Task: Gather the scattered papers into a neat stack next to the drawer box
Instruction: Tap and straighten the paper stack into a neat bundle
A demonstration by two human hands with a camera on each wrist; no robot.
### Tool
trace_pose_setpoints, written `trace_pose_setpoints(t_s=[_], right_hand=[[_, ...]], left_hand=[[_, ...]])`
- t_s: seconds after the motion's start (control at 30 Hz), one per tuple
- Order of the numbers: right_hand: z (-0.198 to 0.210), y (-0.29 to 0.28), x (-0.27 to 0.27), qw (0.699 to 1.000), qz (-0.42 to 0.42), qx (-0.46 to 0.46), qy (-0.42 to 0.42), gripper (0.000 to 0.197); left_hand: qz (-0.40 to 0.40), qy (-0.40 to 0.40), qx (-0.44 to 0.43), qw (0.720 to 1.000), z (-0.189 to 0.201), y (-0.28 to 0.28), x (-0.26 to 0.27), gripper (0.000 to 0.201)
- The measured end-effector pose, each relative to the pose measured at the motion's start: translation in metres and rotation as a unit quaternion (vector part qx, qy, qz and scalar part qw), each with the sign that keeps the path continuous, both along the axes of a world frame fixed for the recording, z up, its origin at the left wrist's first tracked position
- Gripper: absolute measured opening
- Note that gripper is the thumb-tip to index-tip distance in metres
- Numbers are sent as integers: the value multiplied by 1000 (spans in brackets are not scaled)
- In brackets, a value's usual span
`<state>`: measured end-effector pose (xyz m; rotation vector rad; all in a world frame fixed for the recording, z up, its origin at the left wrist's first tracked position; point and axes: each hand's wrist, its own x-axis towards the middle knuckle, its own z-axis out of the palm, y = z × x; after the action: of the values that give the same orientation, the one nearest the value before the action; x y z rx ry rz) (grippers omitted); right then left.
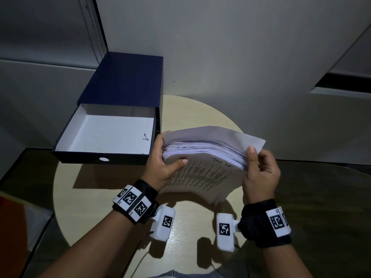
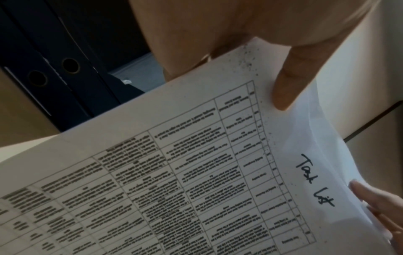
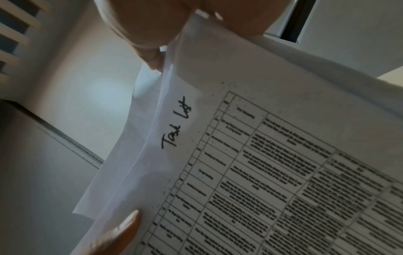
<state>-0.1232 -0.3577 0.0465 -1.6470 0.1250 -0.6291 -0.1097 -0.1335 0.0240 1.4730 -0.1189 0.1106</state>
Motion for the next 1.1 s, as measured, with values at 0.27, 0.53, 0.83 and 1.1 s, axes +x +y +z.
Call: trace_pose_setpoints(t_s=[0.27, 0.53, 0.83, 1.1], right_hand=[[-9, -5, 2, 992, 51, 111, -19, 13], [-6, 1, 5, 997, 17, 81, 10, 5], [-17, -10, -3, 989, 128, 78, 1, 62], [-50, -28, -13, 979, 125, 9, 160, 49]], left_hand=[[10, 20, 2, 1000, -6, 0, 2, 73], [0, 27, -13, 1000, -6, 1, 4, 58], [28, 44, 18, 998, -8, -3, 9, 24], [27, 47, 0, 998, 3, -2, 13, 32]])
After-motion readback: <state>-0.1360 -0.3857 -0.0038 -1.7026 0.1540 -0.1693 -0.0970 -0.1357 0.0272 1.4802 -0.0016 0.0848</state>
